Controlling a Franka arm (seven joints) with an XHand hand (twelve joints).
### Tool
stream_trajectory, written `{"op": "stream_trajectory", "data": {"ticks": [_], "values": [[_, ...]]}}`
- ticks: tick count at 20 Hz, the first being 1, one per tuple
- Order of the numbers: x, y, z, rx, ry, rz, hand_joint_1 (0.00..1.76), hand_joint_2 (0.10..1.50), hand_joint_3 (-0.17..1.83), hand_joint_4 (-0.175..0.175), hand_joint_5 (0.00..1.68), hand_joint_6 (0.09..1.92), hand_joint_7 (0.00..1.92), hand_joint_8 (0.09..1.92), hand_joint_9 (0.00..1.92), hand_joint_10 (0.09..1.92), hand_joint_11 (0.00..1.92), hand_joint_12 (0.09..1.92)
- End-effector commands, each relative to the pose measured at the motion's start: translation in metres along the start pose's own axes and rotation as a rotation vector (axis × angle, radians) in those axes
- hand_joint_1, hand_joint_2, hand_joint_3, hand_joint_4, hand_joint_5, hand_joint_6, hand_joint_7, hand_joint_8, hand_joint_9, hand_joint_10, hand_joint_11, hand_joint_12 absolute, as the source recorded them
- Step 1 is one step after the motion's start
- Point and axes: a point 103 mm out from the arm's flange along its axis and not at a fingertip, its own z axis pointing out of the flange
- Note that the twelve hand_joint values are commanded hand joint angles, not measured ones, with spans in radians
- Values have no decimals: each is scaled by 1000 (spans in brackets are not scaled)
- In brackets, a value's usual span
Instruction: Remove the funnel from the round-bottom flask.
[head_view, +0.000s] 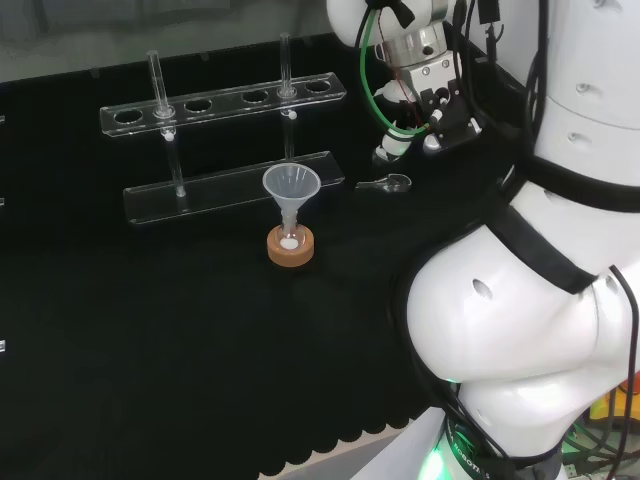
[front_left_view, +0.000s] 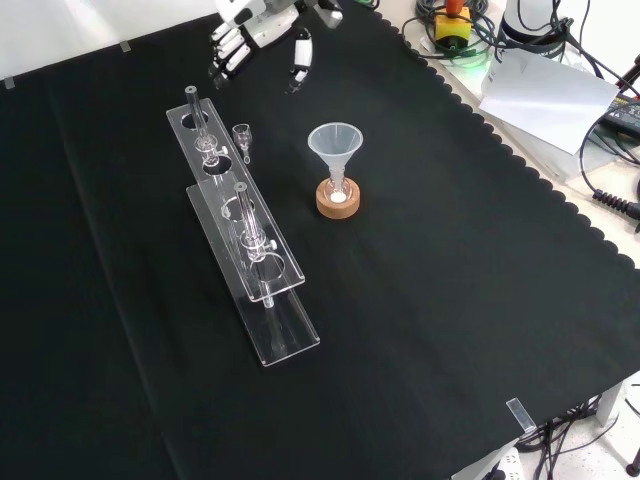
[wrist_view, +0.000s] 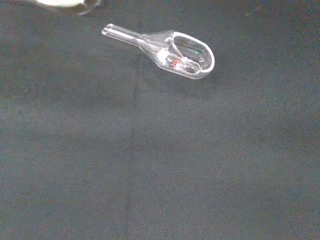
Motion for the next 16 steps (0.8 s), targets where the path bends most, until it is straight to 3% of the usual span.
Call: {"op": "stream_trajectory", "data": {"ticks": [1, 10, 12, 16], "values": [[25, -33, -11, -13, -24, -30, 721, 692, 538, 1, 243, 87, 62, 557, 243, 696, 53, 1443], [65, -68, -29, -2, -4, -172, 676, 681, 539, 7, 240, 87, 141, 610, 336, 699, 128, 1444], [75, -76, -35, -29, -12, -195, 656, 675, 539, 7, 227, 87, 150, 617, 358, 697, 163, 1447], [96, -90, -48, -3, -27, -234, 636, 665, 537, 4, 218, 87, 156, 627, 385, 683, 238, 1441]]}}
